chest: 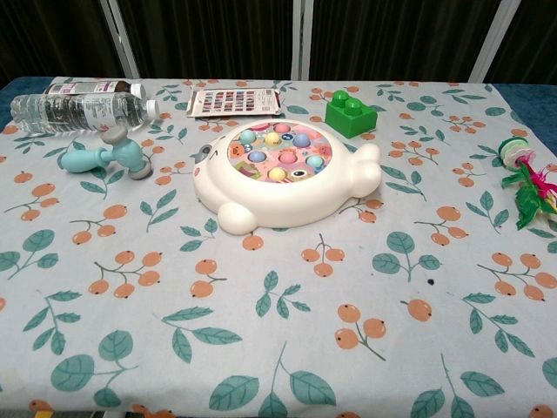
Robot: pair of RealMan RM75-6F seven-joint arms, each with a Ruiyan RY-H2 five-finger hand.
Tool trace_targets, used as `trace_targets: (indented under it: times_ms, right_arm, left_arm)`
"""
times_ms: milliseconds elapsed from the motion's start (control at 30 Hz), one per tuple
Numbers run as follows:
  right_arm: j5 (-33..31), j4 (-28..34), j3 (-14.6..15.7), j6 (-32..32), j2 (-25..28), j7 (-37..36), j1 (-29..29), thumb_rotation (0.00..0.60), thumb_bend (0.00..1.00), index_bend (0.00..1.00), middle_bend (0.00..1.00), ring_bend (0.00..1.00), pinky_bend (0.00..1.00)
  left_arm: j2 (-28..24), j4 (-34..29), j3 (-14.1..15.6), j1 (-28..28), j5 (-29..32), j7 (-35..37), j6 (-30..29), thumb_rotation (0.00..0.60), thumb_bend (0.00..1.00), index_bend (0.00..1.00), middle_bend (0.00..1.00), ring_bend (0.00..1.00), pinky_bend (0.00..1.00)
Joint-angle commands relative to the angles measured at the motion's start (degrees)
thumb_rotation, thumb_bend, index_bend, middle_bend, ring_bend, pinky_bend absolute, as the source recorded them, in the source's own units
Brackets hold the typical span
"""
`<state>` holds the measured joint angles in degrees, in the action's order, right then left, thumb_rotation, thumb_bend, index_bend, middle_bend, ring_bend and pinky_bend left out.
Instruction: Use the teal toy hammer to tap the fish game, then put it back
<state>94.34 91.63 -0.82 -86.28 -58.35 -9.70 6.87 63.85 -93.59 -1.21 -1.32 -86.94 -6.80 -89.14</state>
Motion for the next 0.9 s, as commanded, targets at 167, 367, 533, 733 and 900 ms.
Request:
trace_targets:
  times_ms: [167, 367, 533, 733, 900]
  right_arm:
    - [0.23, 0.25, 0.16, -0.80, 0.30, 0.10, -0.52, 0.600, 0.18, 0.00, 0.09, 0.00, 0.00]
    - [0.71, -0.08, 0.20, -2.37, 0.56, -0.21, -1.27, 0.600, 0.18, 0.00, 0.09, 0.00, 0.00]
    - [1.43, -0.20, -0.04, -3.58, 0.83, 0.02, -1.51, 0.600, 0.18, 0.00, 0.09, 0.00, 0.00]
    - [1.64, 0.63, -0.29, -3.84, 1.50, 0.68, -1.47, 0.600, 0.18, 0.00, 0.09, 0.00, 0.00]
    - [1.24, 1.64, -0.42, -3.13, 1.81, 1.79, -1.26, 0.600, 0.18, 0.00, 0.09, 0.00, 0.00]
  left_arm:
    - [0.44, 0.04, -0.23, -0.11, 0.52, -0.24, 0.38, 0.600, 0.25, 0.23, 0.19, 0.06, 0.04]
    - [0.15, -0.87, -1.82, -3.09, -1.46, 0.33, 1.99, 0.600, 0.25, 0.23, 0.19, 0.06, 0.04]
    - [-0.15, -1.42, -5.14, -10.72, -0.95, 3.98, 10.76, 0.600, 0.24, 0.26, 0.20, 0.07, 0.04]
    - [2.19, 1.75, -9.57, -22.17, 5.32, 10.81, 27.32, 0.600, 0.24, 0.28, 0.22, 0.09, 0.05]
    - [6.87, 7.77, -11.01, -28.69, 10.91, 9.51, 36.57, 0.600, 0.25, 0.28, 0.22, 0.09, 0.06]
